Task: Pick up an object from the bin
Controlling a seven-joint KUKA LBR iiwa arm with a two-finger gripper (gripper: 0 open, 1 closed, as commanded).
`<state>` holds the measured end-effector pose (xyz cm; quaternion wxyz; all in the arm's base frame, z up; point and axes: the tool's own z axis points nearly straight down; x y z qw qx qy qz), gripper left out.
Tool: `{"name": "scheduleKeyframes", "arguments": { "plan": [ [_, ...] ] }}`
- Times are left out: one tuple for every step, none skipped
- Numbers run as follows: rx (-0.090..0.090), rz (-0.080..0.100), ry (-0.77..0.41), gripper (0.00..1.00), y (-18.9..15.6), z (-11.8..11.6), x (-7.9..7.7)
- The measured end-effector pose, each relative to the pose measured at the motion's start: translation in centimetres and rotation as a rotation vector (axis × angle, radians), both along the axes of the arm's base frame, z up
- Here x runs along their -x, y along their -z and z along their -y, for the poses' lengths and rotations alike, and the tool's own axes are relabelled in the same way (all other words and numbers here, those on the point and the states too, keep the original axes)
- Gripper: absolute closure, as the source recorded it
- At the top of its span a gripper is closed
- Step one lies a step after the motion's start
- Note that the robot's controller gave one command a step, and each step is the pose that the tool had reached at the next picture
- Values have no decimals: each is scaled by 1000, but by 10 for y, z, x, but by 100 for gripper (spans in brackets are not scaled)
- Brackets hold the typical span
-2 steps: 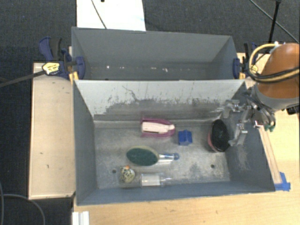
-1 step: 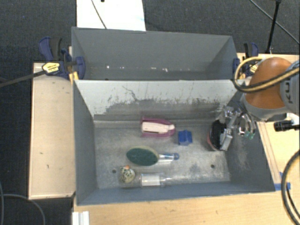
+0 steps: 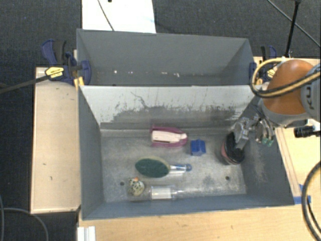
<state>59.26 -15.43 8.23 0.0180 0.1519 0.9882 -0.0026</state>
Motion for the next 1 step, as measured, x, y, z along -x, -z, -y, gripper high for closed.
{"name": "scheduleKeyframes", "arguments": {
  "plan": [
    [-7,1,221,100,2,-24,73]
  ]
}}
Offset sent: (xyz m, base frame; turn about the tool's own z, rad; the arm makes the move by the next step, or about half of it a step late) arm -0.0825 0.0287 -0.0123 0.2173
